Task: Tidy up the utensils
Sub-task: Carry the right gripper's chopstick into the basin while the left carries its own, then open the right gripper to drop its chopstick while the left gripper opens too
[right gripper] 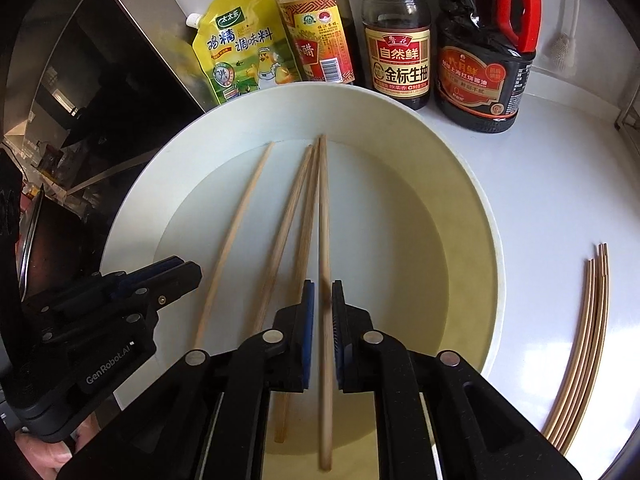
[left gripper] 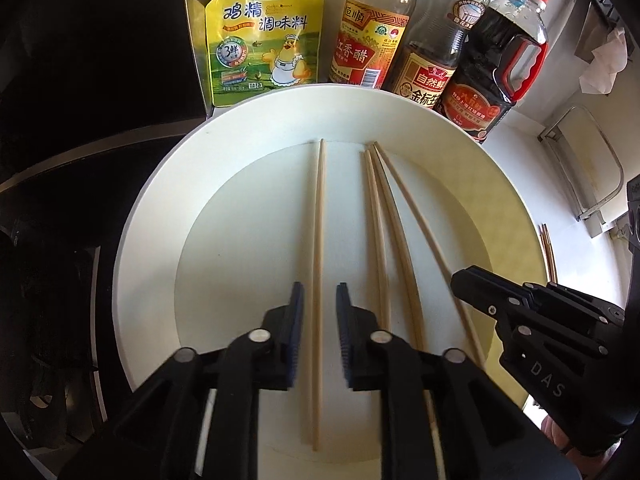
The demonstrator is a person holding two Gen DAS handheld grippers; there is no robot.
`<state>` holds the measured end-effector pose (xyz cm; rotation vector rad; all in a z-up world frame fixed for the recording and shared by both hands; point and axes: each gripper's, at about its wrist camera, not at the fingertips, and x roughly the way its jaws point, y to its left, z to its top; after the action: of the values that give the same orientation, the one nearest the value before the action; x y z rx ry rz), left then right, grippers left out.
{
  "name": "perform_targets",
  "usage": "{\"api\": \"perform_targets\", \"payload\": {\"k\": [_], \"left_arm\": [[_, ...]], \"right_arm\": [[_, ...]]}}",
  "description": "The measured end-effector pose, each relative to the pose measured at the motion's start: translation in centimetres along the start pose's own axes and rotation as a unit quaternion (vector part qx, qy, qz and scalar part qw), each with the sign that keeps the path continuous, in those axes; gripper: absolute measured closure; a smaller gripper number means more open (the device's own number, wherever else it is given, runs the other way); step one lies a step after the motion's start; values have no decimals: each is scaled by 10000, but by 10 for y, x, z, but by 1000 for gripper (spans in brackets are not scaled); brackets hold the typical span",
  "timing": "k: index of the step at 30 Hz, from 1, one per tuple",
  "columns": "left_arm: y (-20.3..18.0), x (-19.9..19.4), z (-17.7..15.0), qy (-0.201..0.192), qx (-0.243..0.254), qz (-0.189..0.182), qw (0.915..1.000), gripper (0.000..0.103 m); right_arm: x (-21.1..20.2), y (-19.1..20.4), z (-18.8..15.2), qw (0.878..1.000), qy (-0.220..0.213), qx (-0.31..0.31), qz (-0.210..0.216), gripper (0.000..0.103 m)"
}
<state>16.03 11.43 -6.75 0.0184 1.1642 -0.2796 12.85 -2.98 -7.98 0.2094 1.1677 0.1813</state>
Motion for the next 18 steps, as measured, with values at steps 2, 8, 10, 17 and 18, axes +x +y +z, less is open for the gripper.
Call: {"api": "perform_targets", "payload": {"k": [2,8,10,17,18], "left_arm": [[0,-4,0,-86,-7,23,10000,67],[0,-15,-1,-202,-41,75,9998,67],[-1,-20,-3,-253,-39,98,9996,67],[-4,-37,-14,-373,-66,173,9991,67],[-5,-39,-16,-389,-71,173,9991,67]], "right_arm": [[-6,1,-1,9999,-129,-40,-29,76],[-17,3,-4,9996,-249,-127,-95,76],[-21,4,-5,9994,-290,-175,-117,76],[-39,5,-15,9988,-446,-168,-145,76],[-42,4,-17,9986,-477,-160,-141,76]]}}
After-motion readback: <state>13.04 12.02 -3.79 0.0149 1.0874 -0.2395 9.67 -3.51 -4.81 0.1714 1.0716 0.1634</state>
